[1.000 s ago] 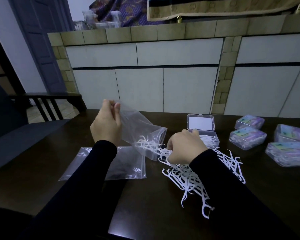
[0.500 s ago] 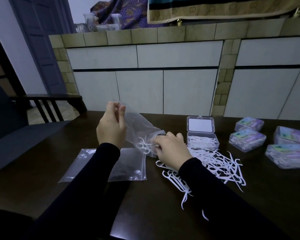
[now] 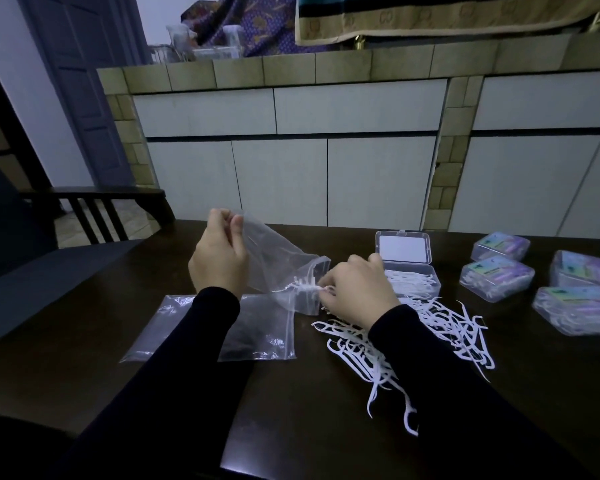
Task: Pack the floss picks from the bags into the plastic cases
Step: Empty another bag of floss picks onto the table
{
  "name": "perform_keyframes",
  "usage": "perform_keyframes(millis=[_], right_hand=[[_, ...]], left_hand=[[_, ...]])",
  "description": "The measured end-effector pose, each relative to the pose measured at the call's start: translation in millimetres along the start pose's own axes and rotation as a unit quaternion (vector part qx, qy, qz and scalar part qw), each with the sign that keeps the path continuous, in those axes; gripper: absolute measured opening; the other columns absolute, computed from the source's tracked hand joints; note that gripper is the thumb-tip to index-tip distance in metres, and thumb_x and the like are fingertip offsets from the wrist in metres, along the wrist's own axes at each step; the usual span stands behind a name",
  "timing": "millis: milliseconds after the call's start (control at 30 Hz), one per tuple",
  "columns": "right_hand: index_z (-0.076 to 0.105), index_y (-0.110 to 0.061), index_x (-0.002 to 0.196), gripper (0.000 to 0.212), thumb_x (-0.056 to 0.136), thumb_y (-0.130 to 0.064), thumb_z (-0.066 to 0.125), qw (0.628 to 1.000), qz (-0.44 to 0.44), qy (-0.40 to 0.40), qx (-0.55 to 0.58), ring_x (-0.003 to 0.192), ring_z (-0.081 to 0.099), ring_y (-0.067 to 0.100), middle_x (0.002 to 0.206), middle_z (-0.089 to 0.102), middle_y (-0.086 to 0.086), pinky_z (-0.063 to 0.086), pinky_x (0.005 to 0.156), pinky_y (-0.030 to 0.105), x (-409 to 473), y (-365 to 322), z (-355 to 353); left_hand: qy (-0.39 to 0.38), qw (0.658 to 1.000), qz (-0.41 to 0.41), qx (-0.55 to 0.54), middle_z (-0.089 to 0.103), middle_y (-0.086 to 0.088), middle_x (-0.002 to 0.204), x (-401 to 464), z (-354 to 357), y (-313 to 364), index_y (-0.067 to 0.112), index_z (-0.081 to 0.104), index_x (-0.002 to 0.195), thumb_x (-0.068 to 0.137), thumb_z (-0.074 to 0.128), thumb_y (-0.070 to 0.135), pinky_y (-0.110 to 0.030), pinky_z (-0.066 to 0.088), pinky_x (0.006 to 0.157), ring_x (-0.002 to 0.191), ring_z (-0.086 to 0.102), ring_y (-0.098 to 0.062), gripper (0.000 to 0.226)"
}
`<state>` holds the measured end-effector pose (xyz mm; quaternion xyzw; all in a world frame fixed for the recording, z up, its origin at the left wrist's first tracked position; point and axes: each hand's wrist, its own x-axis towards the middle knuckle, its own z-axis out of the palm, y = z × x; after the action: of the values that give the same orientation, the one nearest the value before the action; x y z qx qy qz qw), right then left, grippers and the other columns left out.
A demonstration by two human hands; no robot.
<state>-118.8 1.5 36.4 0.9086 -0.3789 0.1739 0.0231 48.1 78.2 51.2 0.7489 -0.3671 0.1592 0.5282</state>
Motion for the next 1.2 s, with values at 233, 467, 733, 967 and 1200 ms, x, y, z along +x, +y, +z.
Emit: perform_keyframes(millis=[233,467,733,967,1200], right_hand=[[0.068,-0.031,0.105,0.023,0.086,-0.042,0.06,0.994,0.1,-0.02,-0.031,0.109,0.053,0.02,0.1,0.067,-0.006,0.026,0.098,0.044,-2,7,0],[0.071,-0.037,0.109,0.026,0.096,-0.043,0.05,0.999,-0.001,-0.048,-0.01,0.109,0.047,0.018,0.109,0.068,-0.011,0.025,0.099,0.043,-4,-2,5],[0.075,-0.031,0.095,0.024,0.093,-0.038,0.052,0.999,0.016,-0.043,0.0,0.104,0.051,0.016,0.098,0.069,-0.01,0.026,0.1,0.041,-4,-1,4],[0.045,-0.018,0.11,0.04,0.096,-0.054,0.035,0.9,0.136,0.152,0.386,0.1,0.049,0.017,0.109,0.051,0.002,0.041,0.09,0.032,4,18,-2],[0.049,-0.02,0.113,0.036,0.095,-0.051,0.044,0.83,0.172,0.157,0.507,0.087,0.055,0.008,0.097,0.057,-0.008,0.044,0.071,0.021,4,20,-2]], left_hand=[[0.026,0.999,-0.018,-0.027,0.054,0.009,0.087,3,-3,-2,0.015,0.052,0.105,0.101,0.039,0.037,-0.027,0.032,0.065,0.074,0.048,-0.011,0.025],[0.067,0.996,-0.033,-0.052,0.054,0.008,0.09,4,-4,1,0.013,0.05,0.109,0.102,0.039,0.033,-0.022,0.028,0.063,0.077,0.047,-0.011,0.025],[0.122,0.981,-0.015,-0.147,0.052,0.004,0.082,8,-7,7,0.009,0.047,0.106,0.102,0.039,0.027,-0.018,0.029,0.053,0.066,0.048,-0.006,0.02],[0.038,0.959,-0.024,-0.281,0.047,0.01,0.082,1,1,19,0.016,0.044,0.099,0.101,0.044,0.018,-0.005,0.038,0.063,0.067,0.048,0.012,0.002],[-0.13,0.876,-0.093,-0.455,0.05,0.009,0.071,1,6,15,0.02,0.051,0.083,0.094,0.051,0.003,-0.017,0.038,0.053,0.059,0.047,-0.004,0.02]])
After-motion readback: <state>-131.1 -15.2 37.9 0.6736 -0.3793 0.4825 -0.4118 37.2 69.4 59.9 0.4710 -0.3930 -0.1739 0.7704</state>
